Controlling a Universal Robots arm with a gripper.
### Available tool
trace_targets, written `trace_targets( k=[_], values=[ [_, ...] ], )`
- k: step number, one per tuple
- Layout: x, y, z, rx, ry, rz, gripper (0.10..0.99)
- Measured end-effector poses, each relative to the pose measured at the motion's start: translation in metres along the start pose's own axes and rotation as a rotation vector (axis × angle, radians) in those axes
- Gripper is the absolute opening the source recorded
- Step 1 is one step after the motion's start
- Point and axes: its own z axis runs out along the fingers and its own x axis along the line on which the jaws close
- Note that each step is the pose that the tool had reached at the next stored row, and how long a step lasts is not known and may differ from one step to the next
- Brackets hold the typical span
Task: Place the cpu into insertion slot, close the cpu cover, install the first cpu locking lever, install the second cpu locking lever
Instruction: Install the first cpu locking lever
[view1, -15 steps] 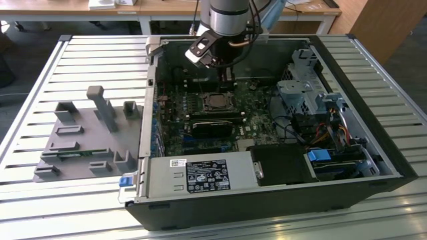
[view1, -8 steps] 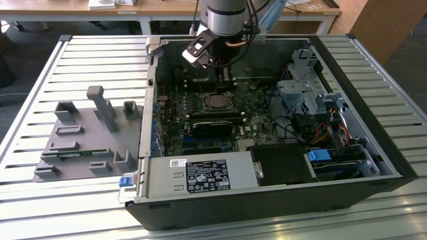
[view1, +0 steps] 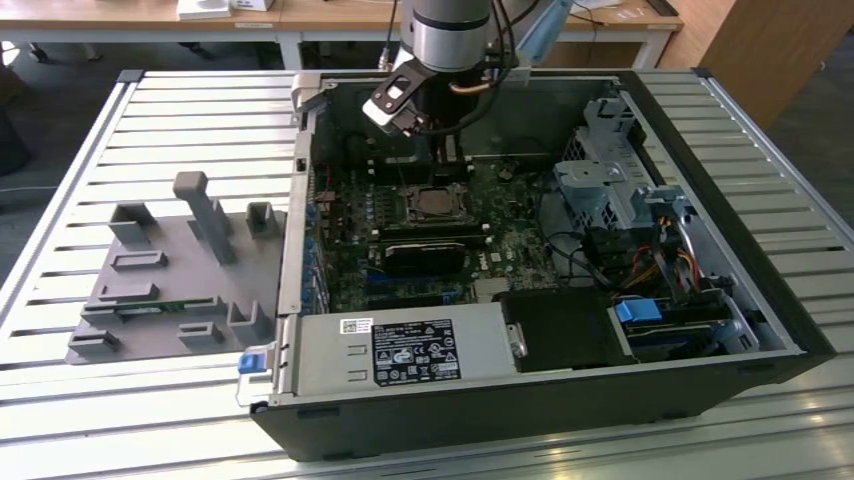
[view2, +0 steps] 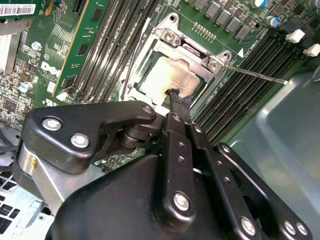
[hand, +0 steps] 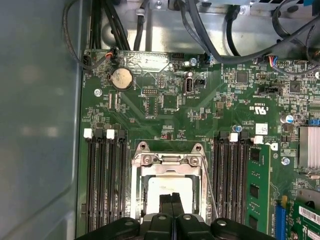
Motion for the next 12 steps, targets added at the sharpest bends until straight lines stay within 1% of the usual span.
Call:
trace_targets(
  k=[4, 8, 12],
  values=[
    [-0.0001, 0.0001, -0.0038, 0.000, -0.0007, 0.000, 0.106],
    [-0.0003, 0.0002, -0.0071, 0.000, -0.0055, 0.000, 0.106],
    [-0.0004, 0.0003, -0.0119, 0.000, -0.0066, 0.000, 0.106]
  ],
)
